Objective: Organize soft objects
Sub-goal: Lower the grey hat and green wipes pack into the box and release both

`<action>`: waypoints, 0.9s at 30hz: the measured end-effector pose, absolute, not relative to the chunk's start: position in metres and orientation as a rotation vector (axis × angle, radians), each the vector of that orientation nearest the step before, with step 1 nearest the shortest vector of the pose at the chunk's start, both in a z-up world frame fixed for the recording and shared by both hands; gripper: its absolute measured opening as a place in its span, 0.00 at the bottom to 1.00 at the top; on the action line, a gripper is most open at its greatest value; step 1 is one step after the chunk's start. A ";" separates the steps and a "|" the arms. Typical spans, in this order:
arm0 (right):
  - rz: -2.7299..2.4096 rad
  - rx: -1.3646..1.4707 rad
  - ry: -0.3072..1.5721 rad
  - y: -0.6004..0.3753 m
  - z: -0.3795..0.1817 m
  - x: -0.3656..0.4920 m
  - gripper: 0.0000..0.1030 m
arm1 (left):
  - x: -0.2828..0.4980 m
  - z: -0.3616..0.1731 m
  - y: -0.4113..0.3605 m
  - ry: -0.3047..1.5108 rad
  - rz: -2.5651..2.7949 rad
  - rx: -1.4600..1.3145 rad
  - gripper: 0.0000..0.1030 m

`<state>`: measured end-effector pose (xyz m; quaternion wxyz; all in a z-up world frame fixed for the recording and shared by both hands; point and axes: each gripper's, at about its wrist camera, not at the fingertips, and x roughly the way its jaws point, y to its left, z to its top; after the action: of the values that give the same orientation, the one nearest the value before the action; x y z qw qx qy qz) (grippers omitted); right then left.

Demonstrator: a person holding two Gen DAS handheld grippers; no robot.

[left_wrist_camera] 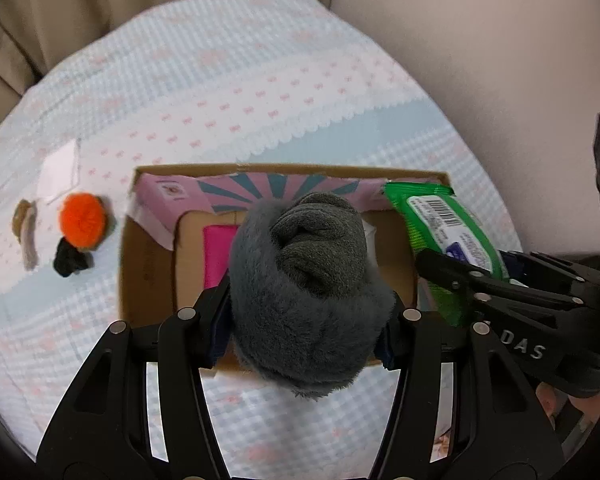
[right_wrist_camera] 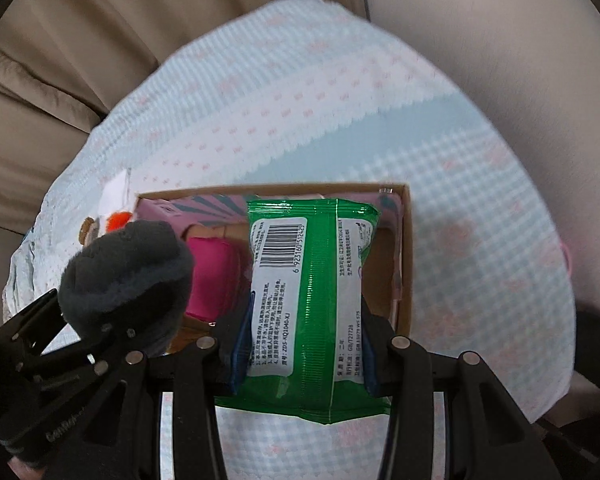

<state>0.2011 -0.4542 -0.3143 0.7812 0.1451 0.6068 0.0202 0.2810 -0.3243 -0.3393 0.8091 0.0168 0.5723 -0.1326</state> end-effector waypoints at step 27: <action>0.086 0.413 1.398 -0.465 -0.358 0.227 1.00 | 0.285 -0.376 -0.324 1.390 -0.253 0.145 0.99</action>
<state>0.2270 -0.4651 -0.3579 0.7450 0.1888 0.6386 0.0392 0.2854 -0.3242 -0.3756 0.7584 0.0664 0.6379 -0.1161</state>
